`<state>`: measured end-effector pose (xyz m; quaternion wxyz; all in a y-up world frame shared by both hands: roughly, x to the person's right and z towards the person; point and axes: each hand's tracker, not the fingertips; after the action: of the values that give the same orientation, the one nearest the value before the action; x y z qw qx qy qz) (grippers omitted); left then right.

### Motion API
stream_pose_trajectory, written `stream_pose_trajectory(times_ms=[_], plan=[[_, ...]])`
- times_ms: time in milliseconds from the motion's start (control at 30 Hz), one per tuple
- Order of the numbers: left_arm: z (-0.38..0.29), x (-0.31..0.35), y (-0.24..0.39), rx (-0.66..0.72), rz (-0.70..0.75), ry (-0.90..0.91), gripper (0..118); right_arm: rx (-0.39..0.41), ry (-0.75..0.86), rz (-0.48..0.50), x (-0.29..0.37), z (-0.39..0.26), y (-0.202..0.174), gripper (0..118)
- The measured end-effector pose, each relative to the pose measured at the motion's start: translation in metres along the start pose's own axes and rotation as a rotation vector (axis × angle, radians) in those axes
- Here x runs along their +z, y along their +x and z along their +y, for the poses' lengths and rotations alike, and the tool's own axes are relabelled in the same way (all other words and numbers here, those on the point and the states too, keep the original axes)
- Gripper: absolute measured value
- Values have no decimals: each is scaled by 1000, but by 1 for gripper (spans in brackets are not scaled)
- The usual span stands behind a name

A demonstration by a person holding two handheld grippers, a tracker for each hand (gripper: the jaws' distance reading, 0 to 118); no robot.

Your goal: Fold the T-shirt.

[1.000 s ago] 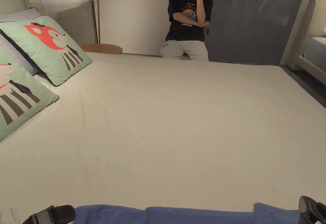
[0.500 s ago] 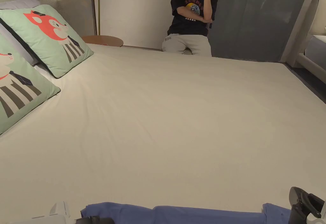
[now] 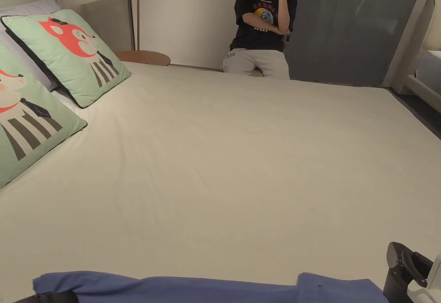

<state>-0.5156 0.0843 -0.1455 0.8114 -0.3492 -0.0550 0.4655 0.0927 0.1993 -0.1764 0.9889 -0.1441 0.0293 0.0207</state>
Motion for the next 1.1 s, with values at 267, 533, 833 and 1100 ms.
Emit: stream_pose_trajectory(times_ms=[267,533,833,1100], plan=[[-8,0,32,-100,-111,-16,7,-20,-9,40,3,-4,-11,0],[-73,-85,150,-329,-203,-208,7,-42,18,32,17,-1,2,0],[-159,-187,199,-429,-36,-345,7,-87,16,-28,32,-9,40,0],[-178,-174,212,-441,-73,-195,96,-129,13,-62,39,-18,60,0]])
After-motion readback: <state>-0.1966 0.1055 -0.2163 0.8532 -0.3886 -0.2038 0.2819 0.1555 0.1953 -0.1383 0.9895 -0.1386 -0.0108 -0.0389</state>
